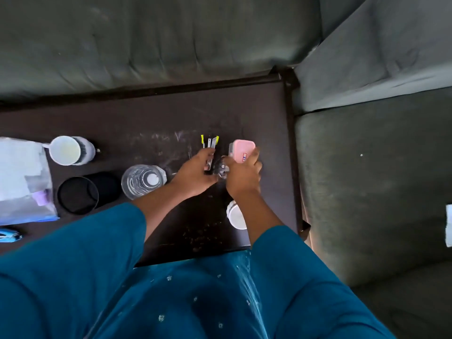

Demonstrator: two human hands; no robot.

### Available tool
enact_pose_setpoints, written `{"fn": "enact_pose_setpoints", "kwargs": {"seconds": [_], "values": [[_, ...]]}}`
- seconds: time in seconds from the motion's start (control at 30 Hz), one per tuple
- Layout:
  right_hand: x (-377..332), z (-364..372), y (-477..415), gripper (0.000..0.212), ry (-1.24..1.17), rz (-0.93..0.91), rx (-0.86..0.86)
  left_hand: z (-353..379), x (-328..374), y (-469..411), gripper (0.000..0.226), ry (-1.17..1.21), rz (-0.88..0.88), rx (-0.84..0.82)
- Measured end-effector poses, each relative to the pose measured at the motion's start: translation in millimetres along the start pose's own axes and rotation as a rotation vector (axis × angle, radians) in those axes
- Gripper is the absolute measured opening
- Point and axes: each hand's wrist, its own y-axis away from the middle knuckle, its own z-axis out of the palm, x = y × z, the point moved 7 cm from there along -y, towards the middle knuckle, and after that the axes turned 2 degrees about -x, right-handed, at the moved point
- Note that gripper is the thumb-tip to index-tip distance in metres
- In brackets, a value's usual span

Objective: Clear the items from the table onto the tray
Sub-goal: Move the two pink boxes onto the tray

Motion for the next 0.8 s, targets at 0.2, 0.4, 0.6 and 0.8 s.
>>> {"fn": "enact_pose_setpoints", "kwargs": {"seconds": [0.2, 0.4, 0.6, 0.8], "values": [[-38.6, -15.4, 25.6, 0.044, 0.149, -0.215, 0.073, -23.3, 8.4, 22.2, 0.068, 0.054, 0.065, 0.064], [-105.5, -13.9, 72.7, 0.081, 0.21, -0.447, 0.081, -74.7, 0.8, 70.7, 0.064, 0.177, 0.125, 0.228], [-177.7, 12.8, 134.9, 0.081, 0.184, -0.624, 0.105, -127.7, -55.2, 141.9, 0.078, 0.194, 0.093, 0.386], [-243.2, 62.4, 184.6, 0.082, 0.183, -0.76, 0.048, -159.4, -152.8, 207.5, 0.056, 0.13, -0.053, 0.491]]}}
